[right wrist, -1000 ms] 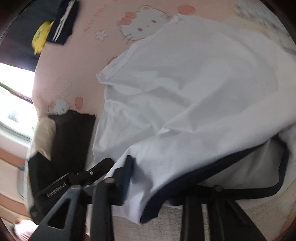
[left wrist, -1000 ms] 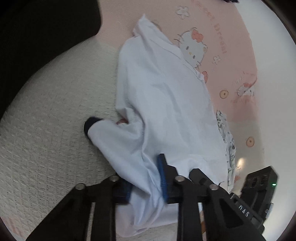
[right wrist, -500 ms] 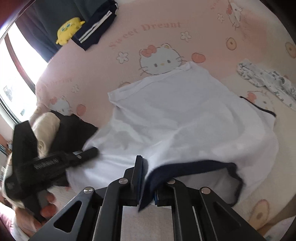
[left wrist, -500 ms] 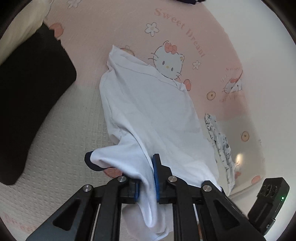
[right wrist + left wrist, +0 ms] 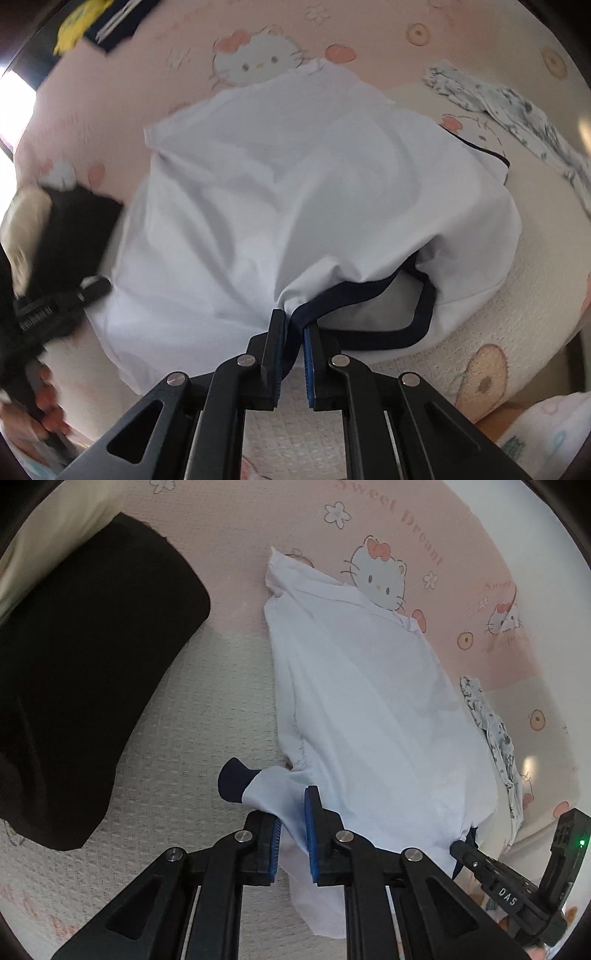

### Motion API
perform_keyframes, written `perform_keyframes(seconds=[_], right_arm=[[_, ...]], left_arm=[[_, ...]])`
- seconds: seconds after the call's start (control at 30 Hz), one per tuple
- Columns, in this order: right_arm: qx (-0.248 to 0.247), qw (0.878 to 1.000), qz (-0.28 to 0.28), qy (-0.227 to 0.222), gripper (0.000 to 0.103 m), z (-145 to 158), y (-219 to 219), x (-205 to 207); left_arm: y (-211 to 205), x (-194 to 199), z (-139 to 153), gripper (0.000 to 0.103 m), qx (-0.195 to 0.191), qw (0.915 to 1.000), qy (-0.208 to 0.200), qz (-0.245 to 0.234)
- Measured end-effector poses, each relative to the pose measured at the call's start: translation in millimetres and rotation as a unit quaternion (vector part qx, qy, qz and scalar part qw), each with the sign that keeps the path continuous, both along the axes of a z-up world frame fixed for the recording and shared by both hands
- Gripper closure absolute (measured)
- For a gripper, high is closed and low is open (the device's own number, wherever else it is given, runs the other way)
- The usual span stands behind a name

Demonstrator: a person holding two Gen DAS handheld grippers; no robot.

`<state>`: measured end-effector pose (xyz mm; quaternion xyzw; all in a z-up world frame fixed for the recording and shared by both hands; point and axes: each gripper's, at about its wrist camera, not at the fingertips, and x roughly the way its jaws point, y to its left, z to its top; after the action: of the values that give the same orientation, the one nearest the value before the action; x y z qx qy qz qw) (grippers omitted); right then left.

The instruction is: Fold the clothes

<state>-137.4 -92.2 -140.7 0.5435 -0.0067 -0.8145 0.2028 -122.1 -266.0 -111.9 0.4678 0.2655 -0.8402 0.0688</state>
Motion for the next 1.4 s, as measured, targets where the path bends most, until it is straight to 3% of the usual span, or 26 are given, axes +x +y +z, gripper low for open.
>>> perform_keyframes(seconds=[0.17,0.3,0.43,0.53,0.57,0.67,0.8,0.97,1.03,1.23,1.4], right_arm=[[0.031,0.999,0.018,0.027,0.093,2,-5,11],[0.046,0.999,0.002,0.021,0.051,1,2,15],[0.048,0.998,-0.016,0.028,0.031,12,11,20],[0.044,0.997,-0.011,0.055,0.031,25,10,29],[0.044,0.997,-0.009,0.065,0.03,30,9,33],[0.042,0.994,0.007,0.102,0.03,45,-3,44],[0.037,0.989,0.026,0.138,0.03,61,-10,59],[0.04,0.987,0.033,0.149,0.03,69,-14,61],[0.028,0.988,0.033,0.148,0.03,70,-13,63],[0.02,0.989,0.068,0.129,0.03,62,-32,64],[0.035,0.986,0.113,0.118,0.03,49,-60,68]], left_arm=[[8,3,6,0.093,-0.027,0.9994,0.007,-0.021],[11,7,15,0.093,-0.035,0.9984,0.022,-0.038],[4,11,21,0.092,0.003,0.9988,0.035,-0.035],[-10,15,21,0.088,0.082,0.9956,0.04,-0.02],[-14,17,21,0.078,0.104,0.9935,0.045,-0.013],[-20,29,31,0.027,0.128,0.9885,0.081,0.0],[-23,41,40,0.025,0.157,0.9816,0.108,0.01],[-29,45,37,0.025,0.182,0.9775,0.104,0.019],[-29,44,34,0.025,0.168,0.9816,0.09,0.018],[-13,39,24,0.025,0.076,0.9958,0.046,-0.021],[-21,38,15,0.025,0.084,0.9954,0.039,-0.024]])
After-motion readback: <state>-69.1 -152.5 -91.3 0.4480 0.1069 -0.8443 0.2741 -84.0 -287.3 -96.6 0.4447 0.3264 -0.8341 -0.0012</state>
